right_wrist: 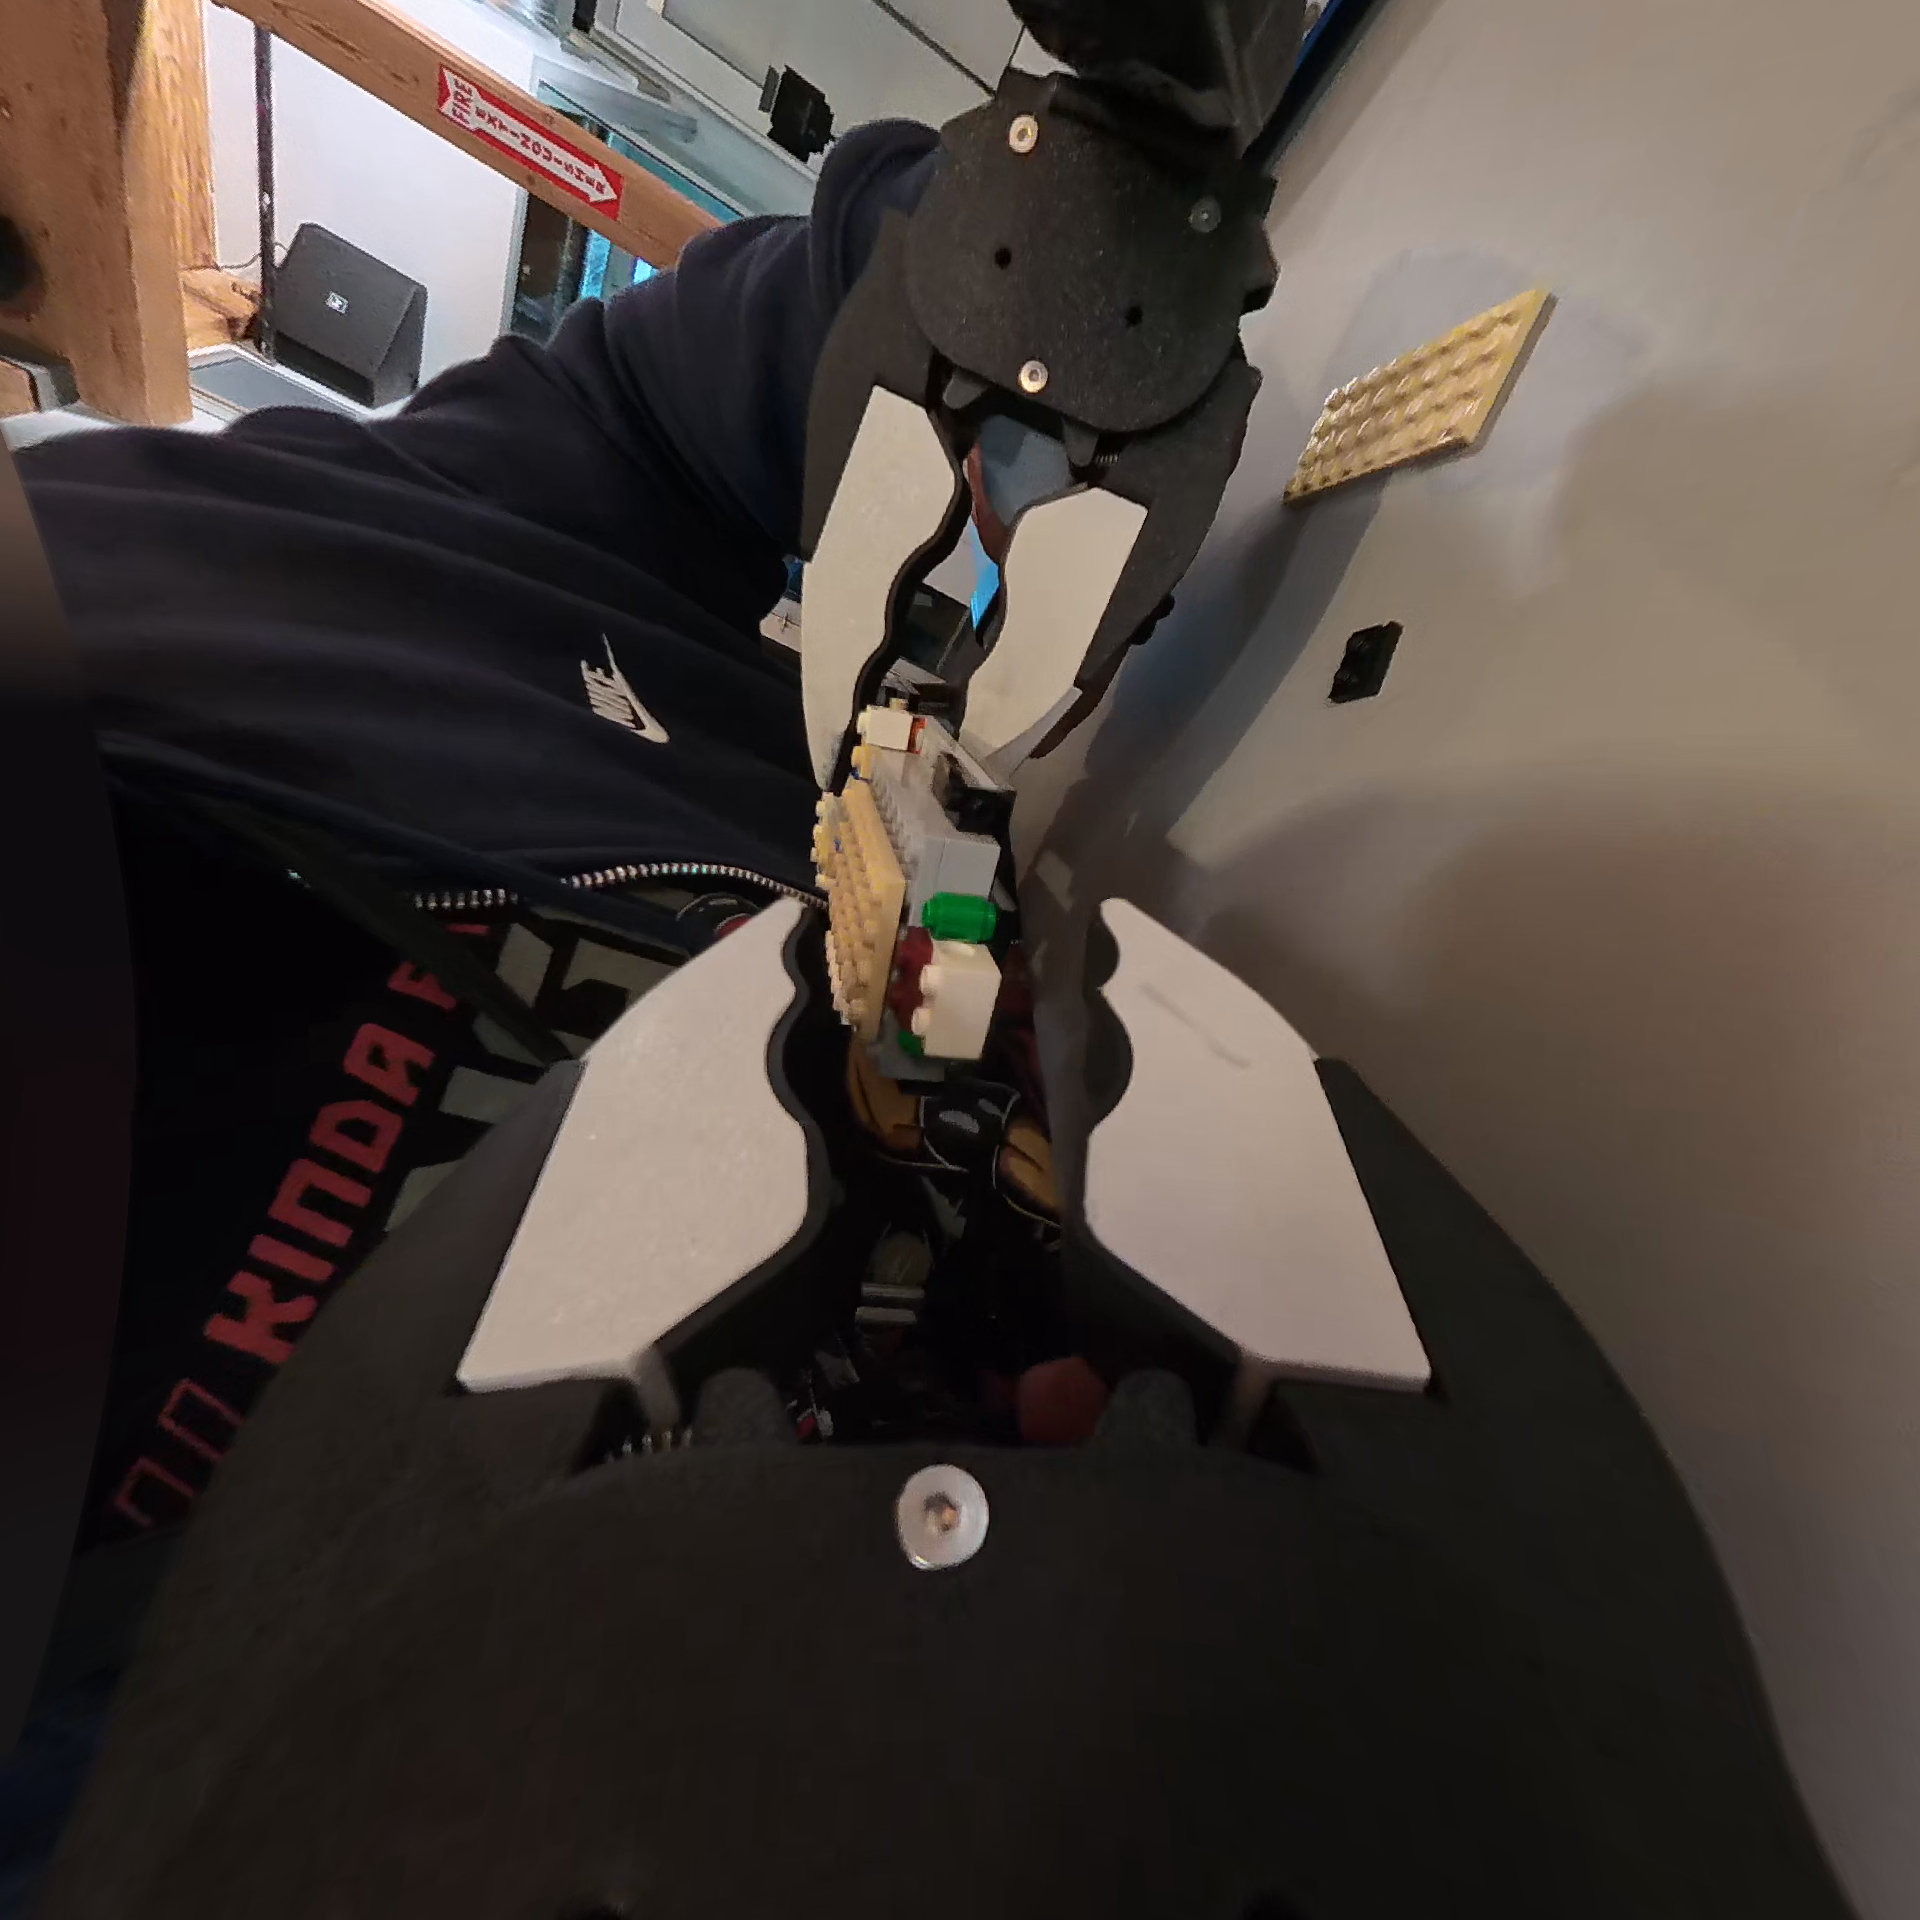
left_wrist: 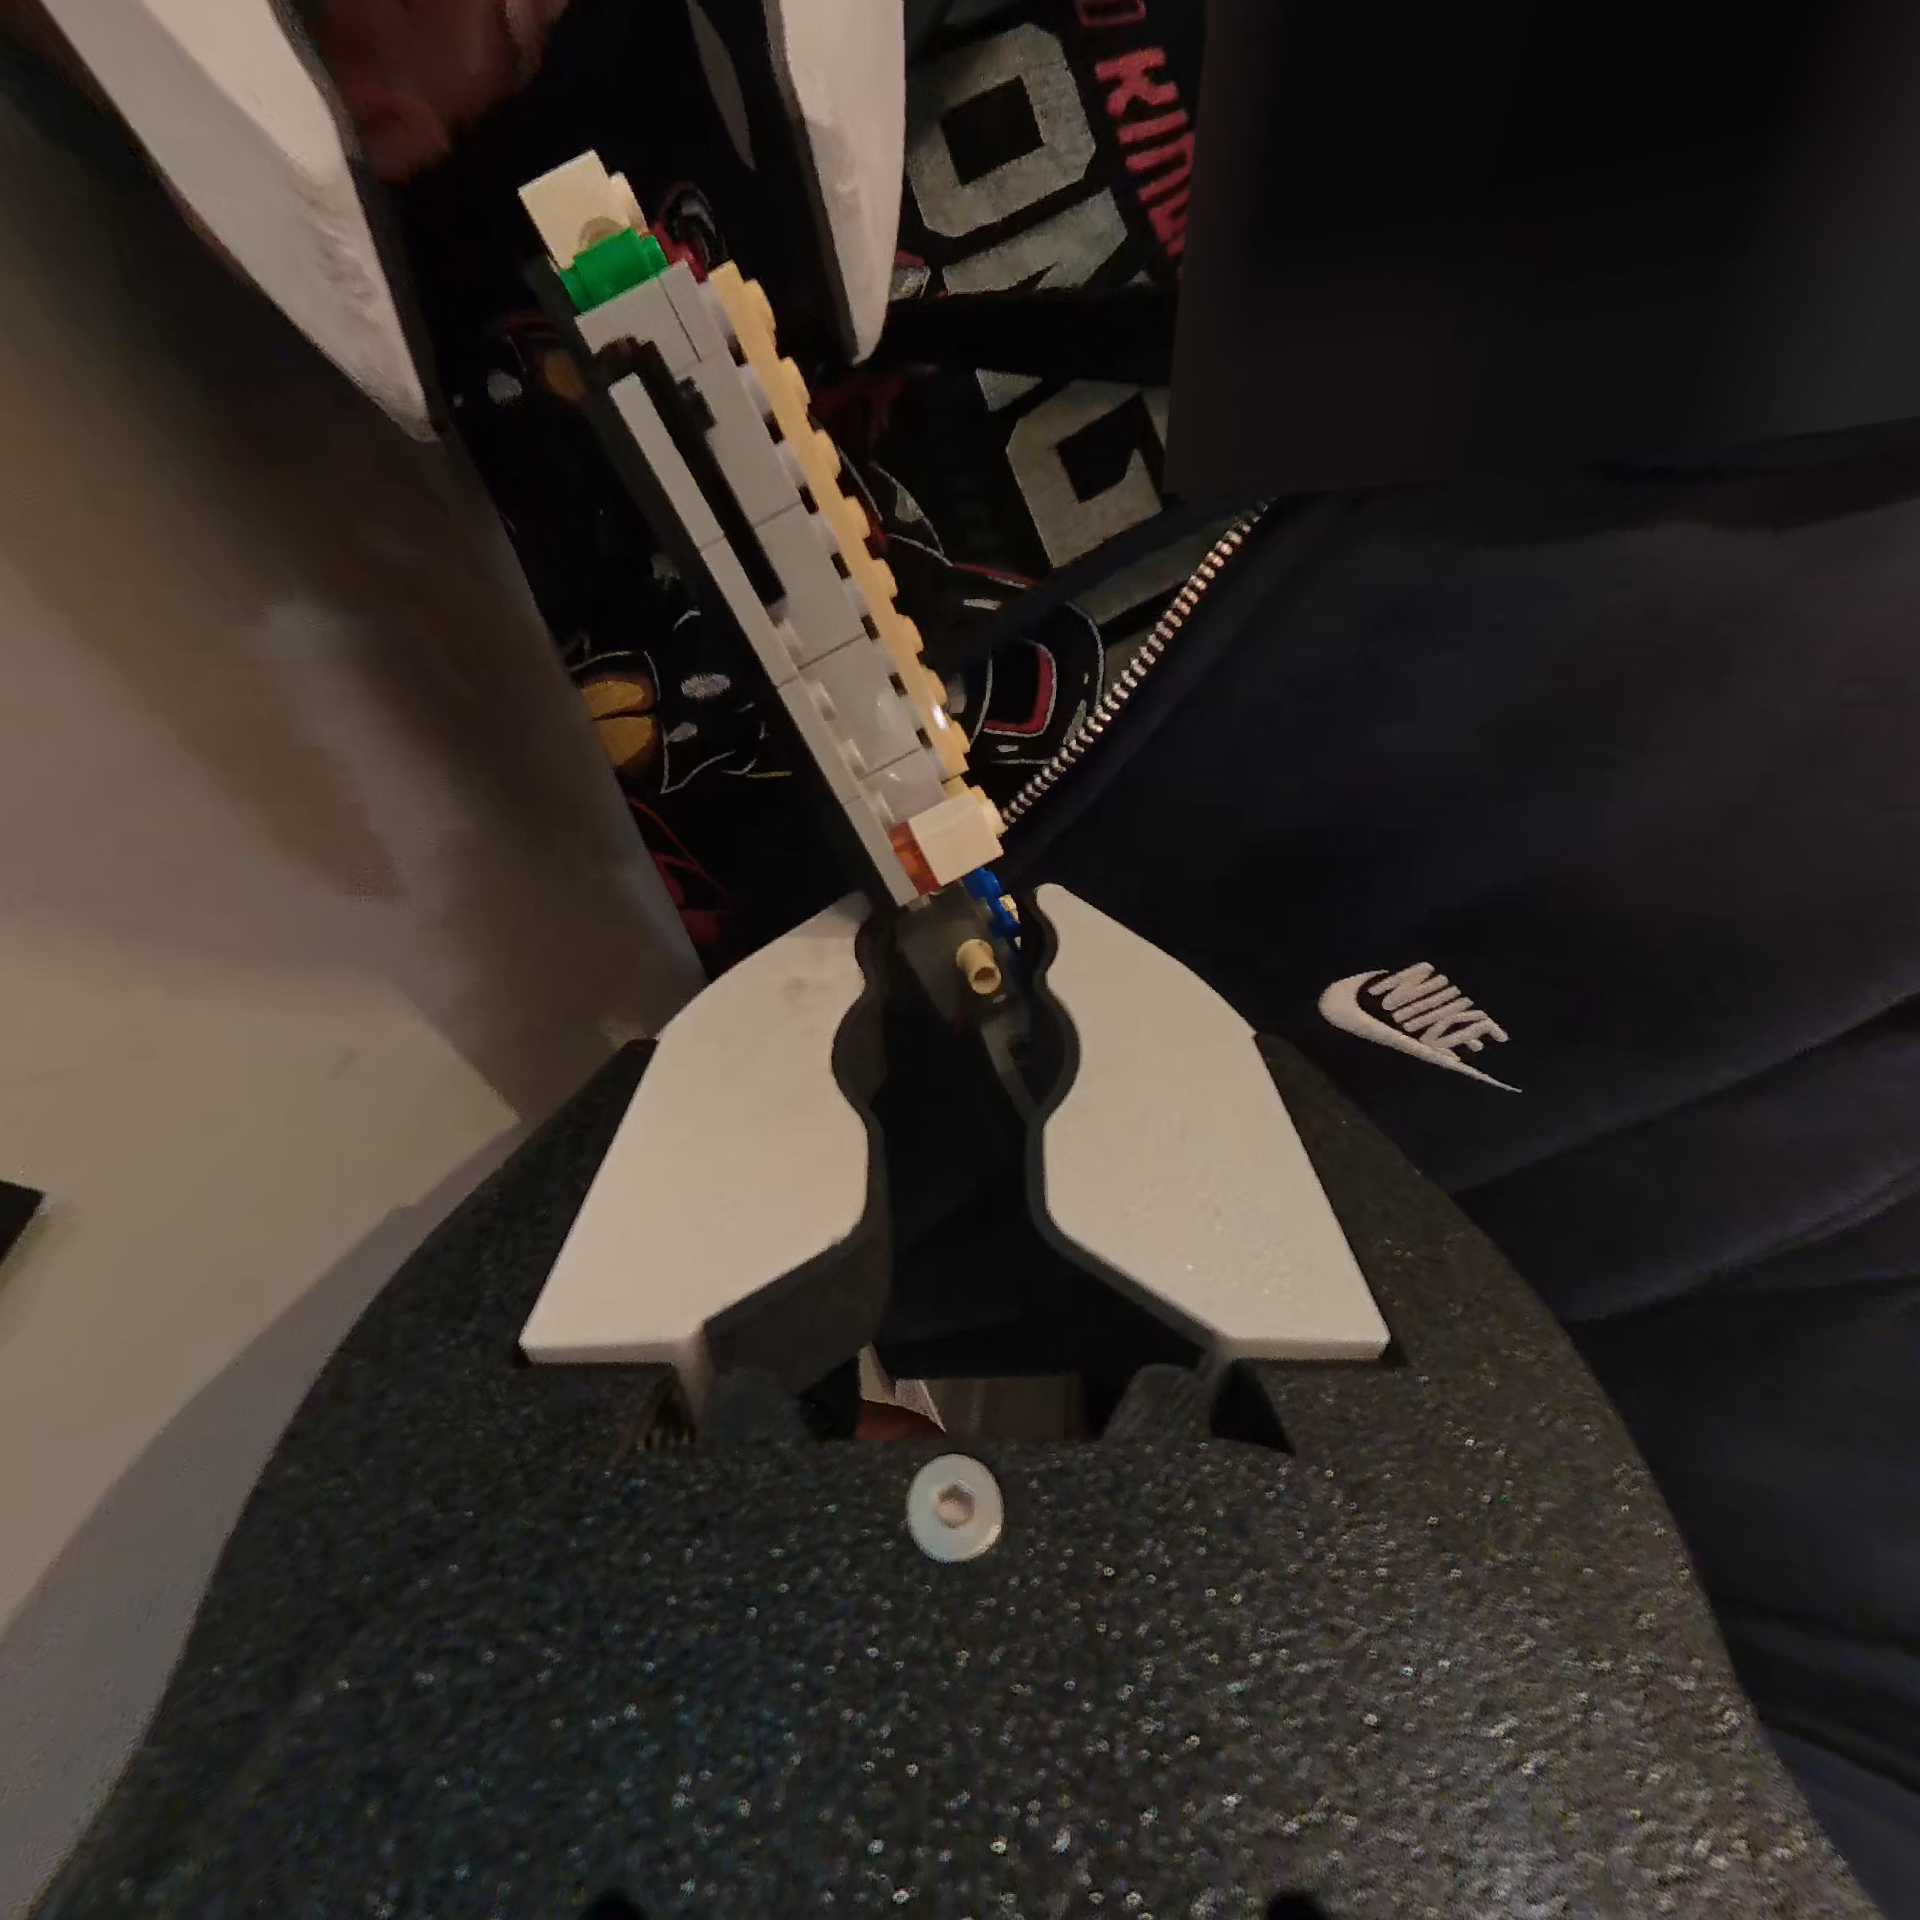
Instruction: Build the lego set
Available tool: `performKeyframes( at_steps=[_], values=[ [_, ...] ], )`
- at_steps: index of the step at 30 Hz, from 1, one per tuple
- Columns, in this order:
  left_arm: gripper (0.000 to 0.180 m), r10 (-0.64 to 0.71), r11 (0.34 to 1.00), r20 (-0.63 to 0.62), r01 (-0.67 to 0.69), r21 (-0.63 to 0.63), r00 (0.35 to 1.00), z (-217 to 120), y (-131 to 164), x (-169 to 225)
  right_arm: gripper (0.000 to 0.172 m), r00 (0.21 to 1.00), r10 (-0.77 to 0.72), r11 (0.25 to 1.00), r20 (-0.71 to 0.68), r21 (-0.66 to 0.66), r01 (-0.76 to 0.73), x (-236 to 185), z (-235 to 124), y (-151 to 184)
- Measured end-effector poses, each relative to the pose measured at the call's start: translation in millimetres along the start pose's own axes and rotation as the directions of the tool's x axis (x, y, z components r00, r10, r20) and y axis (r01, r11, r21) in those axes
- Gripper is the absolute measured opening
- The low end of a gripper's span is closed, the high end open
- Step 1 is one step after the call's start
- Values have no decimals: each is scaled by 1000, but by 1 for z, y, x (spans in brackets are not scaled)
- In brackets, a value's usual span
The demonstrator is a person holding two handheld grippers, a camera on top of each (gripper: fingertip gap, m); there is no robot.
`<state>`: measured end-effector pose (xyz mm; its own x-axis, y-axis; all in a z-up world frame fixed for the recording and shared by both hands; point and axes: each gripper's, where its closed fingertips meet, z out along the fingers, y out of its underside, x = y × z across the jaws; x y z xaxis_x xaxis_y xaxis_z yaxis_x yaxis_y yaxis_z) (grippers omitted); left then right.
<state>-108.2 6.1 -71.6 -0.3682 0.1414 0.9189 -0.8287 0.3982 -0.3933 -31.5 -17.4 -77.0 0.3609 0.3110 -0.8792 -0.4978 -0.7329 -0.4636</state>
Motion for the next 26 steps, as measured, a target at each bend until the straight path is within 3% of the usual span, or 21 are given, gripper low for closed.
performKeyframes(
  at_steps=[26],
  values=[
    [23, 2, 999, 26, -1, -51, 1000, 9, 2, -4, 28, 999, 41, 999, 20, -27, -40, -3, 4, 14]
  ],
)
